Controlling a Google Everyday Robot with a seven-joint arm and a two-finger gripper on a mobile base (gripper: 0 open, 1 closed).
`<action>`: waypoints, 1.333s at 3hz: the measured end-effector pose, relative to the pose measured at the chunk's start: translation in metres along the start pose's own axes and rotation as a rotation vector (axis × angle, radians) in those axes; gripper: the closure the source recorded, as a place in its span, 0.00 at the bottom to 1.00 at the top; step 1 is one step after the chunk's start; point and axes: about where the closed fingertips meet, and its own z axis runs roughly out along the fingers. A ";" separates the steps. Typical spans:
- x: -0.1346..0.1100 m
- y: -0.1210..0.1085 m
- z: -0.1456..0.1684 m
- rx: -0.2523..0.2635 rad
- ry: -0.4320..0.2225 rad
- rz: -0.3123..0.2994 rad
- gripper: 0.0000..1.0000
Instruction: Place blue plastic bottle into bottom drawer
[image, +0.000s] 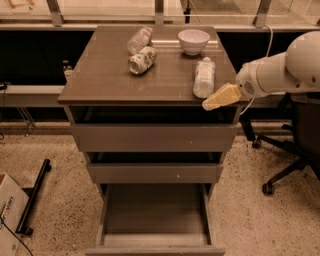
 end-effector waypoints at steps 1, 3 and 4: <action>0.007 -0.016 0.028 0.015 -0.010 0.049 0.00; -0.006 -0.024 0.065 0.025 -0.072 0.113 0.00; -0.019 -0.023 0.078 0.018 -0.111 0.126 0.00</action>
Offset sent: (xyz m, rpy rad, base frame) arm 0.0718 0.0027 -0.0381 0.1247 -0.0141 -0.1054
